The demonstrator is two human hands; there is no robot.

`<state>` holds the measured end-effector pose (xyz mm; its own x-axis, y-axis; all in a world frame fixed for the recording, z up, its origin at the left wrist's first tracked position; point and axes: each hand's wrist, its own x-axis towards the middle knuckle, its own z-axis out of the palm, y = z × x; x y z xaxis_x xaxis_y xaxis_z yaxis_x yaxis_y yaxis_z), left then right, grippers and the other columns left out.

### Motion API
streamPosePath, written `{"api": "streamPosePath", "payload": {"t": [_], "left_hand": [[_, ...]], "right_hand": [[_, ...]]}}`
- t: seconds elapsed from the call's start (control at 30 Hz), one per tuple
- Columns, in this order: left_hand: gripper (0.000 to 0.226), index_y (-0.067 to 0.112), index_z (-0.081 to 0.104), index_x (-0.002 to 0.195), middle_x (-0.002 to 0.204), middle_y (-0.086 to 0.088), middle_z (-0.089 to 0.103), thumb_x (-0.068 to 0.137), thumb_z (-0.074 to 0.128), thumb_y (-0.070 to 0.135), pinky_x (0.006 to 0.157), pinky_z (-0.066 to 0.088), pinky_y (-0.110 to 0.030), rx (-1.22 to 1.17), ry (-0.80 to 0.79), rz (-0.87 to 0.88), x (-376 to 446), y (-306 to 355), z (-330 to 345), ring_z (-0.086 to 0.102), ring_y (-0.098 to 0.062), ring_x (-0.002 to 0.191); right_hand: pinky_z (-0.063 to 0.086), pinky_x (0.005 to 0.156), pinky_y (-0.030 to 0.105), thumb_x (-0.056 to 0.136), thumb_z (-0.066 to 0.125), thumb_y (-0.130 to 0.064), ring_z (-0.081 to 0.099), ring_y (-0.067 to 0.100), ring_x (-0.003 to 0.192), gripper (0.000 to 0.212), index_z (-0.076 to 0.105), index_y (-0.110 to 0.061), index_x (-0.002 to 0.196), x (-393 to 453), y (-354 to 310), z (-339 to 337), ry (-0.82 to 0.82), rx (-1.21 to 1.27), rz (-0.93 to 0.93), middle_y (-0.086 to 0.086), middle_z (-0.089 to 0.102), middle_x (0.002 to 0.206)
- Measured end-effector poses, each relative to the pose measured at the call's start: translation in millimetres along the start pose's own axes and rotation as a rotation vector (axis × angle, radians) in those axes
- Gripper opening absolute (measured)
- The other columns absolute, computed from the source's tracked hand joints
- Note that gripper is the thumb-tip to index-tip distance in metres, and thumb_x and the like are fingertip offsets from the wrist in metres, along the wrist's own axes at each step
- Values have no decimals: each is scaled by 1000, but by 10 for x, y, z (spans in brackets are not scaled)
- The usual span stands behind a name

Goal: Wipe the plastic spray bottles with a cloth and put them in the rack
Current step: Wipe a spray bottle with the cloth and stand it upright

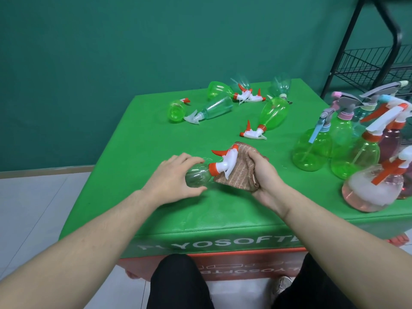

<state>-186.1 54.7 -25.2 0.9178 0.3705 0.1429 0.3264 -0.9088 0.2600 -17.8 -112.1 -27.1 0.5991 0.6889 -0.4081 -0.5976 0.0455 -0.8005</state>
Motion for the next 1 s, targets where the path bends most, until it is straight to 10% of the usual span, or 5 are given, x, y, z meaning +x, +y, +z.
{"api": "streamPosePath", "payload": {"t": [0.5, 1.0], "left_hand": [[80, 40, 41, 150, 128, 7, 56, 80, 78, 52, 101, 48, -30, -134, -153, 37, -118, -101, 28, 56, -10, 112], [78, 43, 42, 146, 118, 10, 53, 78, 80, 48, 68, 50, -21, -195, -124, -97, -44, -92, 51, 56, -1, 78]], "right_hand": [[46, 108, 54, 108, 32, -38, 64, 38, 120, 53, 61, 1, 131, 87, 143, 390, -131, 255, 158, 24, 69, 123], [56, 82, 47, 111, 26, -27, 77, 23, 83, 43, 64, -8, 116, 76, -67, 190, -74, 223, 126, 15, 78, 97]]}}
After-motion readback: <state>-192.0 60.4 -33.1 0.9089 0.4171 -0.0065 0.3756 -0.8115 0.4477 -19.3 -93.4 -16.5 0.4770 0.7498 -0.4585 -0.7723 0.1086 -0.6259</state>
